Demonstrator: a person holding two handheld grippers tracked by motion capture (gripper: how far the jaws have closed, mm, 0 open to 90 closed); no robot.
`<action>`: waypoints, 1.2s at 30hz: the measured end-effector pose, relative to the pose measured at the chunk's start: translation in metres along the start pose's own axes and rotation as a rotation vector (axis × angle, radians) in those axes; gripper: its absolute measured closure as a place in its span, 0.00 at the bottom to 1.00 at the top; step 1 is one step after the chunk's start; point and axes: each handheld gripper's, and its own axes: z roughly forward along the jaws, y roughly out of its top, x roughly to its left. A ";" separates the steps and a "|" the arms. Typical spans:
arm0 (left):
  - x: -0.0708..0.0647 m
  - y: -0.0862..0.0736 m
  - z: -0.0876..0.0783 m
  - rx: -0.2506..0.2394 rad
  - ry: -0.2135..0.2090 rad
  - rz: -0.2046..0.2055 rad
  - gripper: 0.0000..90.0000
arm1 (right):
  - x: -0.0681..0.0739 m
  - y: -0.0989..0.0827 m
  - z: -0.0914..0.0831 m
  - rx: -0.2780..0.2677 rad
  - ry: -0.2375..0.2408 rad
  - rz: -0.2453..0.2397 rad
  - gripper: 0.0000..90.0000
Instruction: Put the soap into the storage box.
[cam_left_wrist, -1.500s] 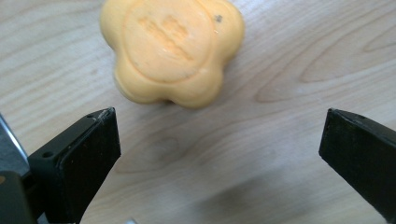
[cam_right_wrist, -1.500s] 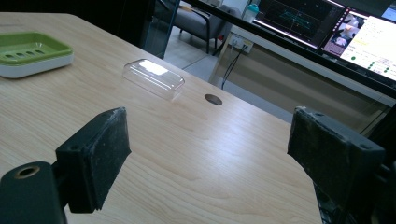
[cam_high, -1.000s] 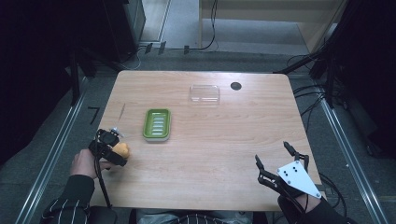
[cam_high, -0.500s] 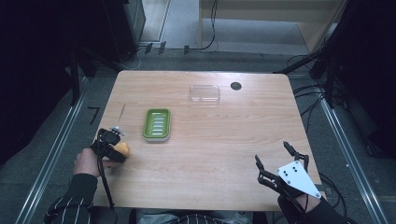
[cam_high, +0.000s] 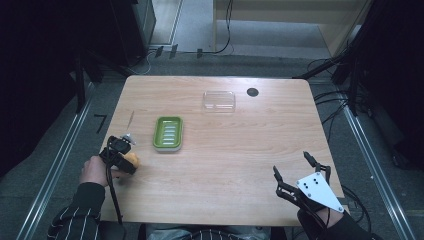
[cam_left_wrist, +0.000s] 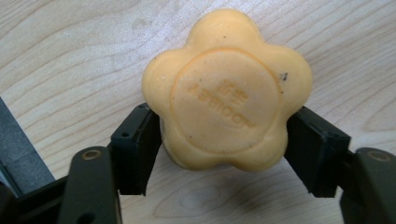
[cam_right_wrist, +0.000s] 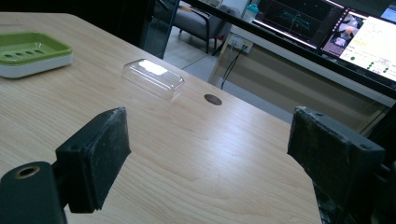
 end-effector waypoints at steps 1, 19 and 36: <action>0.000 0.000 0.000 0.000 -0.002 0.002 0.38 | 0.000 0.000 0.000 0.000 0.000 0.001 0.15; 0.000 -0.002 -0.001 0.005 -0.006 0.018 0.44 | 0.000 0.000 0.000 -0.001 -0.001 0.001 0.15; 0.001 -0.004 -0.014 -0.027 -0.022 0.008 0.44 | 0.000 0.000 0.000 -0.002 -0.001 0.003 0.15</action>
